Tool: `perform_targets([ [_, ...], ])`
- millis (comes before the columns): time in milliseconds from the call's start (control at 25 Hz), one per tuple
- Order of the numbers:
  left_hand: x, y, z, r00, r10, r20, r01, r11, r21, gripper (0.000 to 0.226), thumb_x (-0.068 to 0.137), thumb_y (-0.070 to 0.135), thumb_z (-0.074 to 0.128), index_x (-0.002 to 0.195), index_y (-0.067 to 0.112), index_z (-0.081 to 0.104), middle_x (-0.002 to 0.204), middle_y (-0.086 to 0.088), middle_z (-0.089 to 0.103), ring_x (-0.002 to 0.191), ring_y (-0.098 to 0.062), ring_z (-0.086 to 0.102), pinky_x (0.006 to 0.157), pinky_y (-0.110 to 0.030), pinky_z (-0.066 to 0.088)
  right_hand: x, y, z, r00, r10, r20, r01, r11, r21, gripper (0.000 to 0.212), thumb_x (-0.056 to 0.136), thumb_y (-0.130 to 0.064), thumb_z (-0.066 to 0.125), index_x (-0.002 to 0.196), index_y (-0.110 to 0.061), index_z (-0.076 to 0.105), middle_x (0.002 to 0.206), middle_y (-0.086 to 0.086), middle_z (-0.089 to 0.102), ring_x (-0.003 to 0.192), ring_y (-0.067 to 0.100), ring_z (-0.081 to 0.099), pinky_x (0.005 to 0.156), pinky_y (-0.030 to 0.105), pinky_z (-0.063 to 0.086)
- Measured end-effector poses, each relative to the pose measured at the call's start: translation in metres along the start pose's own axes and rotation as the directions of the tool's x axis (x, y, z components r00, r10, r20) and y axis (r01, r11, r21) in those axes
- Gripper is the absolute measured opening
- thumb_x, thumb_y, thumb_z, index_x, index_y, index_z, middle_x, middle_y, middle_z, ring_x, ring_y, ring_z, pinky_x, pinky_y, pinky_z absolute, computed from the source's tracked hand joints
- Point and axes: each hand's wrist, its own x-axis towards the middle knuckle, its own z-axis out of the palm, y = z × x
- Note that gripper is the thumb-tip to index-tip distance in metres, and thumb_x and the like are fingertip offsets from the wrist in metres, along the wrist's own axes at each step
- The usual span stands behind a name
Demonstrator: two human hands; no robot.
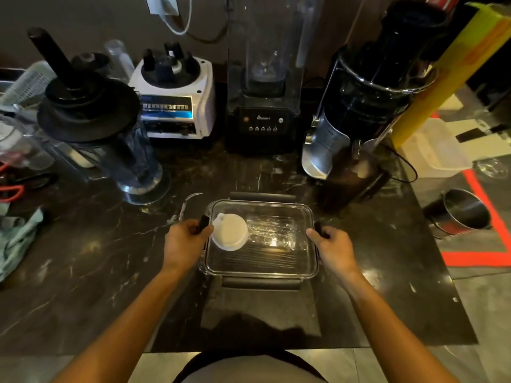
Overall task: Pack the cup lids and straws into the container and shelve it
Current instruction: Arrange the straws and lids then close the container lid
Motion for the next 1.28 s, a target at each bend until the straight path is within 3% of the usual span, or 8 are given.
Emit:
perform_targets([
  [240, 0.011, 0.001, -0.008, 1.000, -0.021, -0.014, 0.021, 0.999, -0.042, 0.023, 0.092, 0.025, 0.075, 0.109, 0.010, 0.077, 0.096, -0.004, 0.078, 0.089, -0.018, 0.073, 0.084, -0.034, 0.057, 0.005, -0.001, 0.004, 1.000, -0.016, -0.006, 0.016, 0.999, 0.037, 0.036, 0.098, -0.033, 0.070, 0.082, -0.001, 0.066, 0.081, 0.021, 0.073, 0.072, 0.035, 0.075, 0.055, 0.046, 0.064],
  [440, 0.015, -0.006, -0.016, 0.952, -0.242, 0.190, 0.303, 0.846, -0.439, 0.013, 0.091, 0.015, 0.074, 0.095, 0.004, 0.078, 0.097, -0.017, 0.079, 0.095, -0.032, 0.076, 0.093, -0.052, 0.058, 0.007, 0.003, 0.005, 0.999, 0.025, 0.028, -0.029, 0.993, 0.118, 0.034, 0.099, -0.035, 0.068, 0.085, -0.004, 0.066, 0.090, 0.026, 0.073, 0.080, 0.037, 0.076, 0.062, 0.054, 0.065],
  [640, 0.022, -0.008, -0.022, 0.934, -0.223, 0.280, 0.327, 0.848, -0.417, 0.024, 0.092, 0.016, 0.071, 0.103, -0.006, 0.072, 0.102, -0.023, 0.076, 0.098, -0.034, 0.074, 0.093, -0.048, 0.058, 0.007, 0.003, 0.003, 0.996, 0.059, 0.065, -0.070, 0.981, 0.179, 0.037, 0.099, -0.036, 0.068, 0.096, 0.001, 0.071, 0.092, 0.023, 0.076, 0.085, 0.036, 0.076, 0.069, 0.051, 0.065],
  [880, 0.021, -0.008, -0.027, 0.908, -0.227, 0.352, 0.368, 0.834, -0.411, 0.012, 0.091, 0.014, 0.073, 0.096, 0.005, 0.078, 0.097, -0.015, 0.079, 0.096, -0.028, 0.076, 0.093, -0.045, 0.059, 0.004, -0.007, 0.003, 0.997, 0.068, 0.041, -0.075, 0.981, 0.180, 0.031, 0.101, -0.027, 0.065, 0.087, -0.001, 0.074, 0.078, 0.012, 0.079, 0.068, 0.020, 0.075, 0.053, 0.025, 0.056],
  [960, 0.018, -0.010, -0.028, 0.924, -0.174, 0.340, 0.303, 0.875, -0.377, 0.011, 0.091, 0.014, 0.073, 0.094, 0.005, 0.078, 0.094, -0.013, 0.080, 0.096, -0.029, 0.076, 0.089, -0.041, 0.059, 0.006, -0.003, 0.003, 0.999, 0.038, 0.002, -0.038, 0.991, 0.125, 0.034, 0.101, -0.030, 0.066, 0.084, -0.001, 0.072, 0.076, 0.013, 0.076, 0.068, 0.023, 0.072, 0.053, 0.029, 0.055],
  [1120, 0.015, -0.017, -0.020, 0.942, -0.185, 0.280, 0.290, 0.868, -0.402, 0.011, 0.088, 0.016, 0.077, 0.096, 0.009, 0.079, 0.099, -0.012, 0.079, 0.102, -0.029, 0.074, 0.095, -0.048, 0.059, 0.008, 0.003, 0.001, 1.000, 0.011, -0.029, -0.009, 0.997, 0.080, 0.047, 0.087, -0.056, 0.067, 0.084, -0.010, 0.070, 0.081, 0.018, 0.074, 0.081, 0.041, 0.072, 0.077, 0.062, 0.059],
  [1200, 0.017, -0.019, -0.016, 0.948, -0.209, 0.240, 0.295, 0.861, -0.414, 0.006, 0.088, 0.016, 0.077, 0.092, 0.012, 0.080, 0.096, -0.011, 0.080, 0.099, -0.029, 0.075, 0.096, -0.052, 0.058, 0.009, -0.001, 0.003, 1.000, 0.011, 0.013, -0.012, 0.994, 0.112, 0.045, 0.092, -0.051, 0.067, 0.088, -0.007, 0.070, 0.085, 0.022, 0.074, 0.084, 0.044, 0.073, 0.075, 0.062, 0.061],
  [1280, 0.018, -0.021, -0.017, 0.954, -0.226, 0.198, 0.289, 0.868, -0.404, 0.007, 0.089, 0.017, 0.077, 0.091, 0.011, 0.079, 0.093, -0.011, 0.080, 0.096, -0.030, 0.076, 0.095, -0.054, 0.058, 0.009, -0.007, 0.004, 1.000, 0.009, 0.025, -0.012, 0.992, 0.124, 0.036, 0.100, -0.036, 0.066, 0.091, -0.001, 0.071, 0.085, 0.021, 0.076, 0.078, 0.035, 0.076, 0.064, 0.045, 0.064],
])
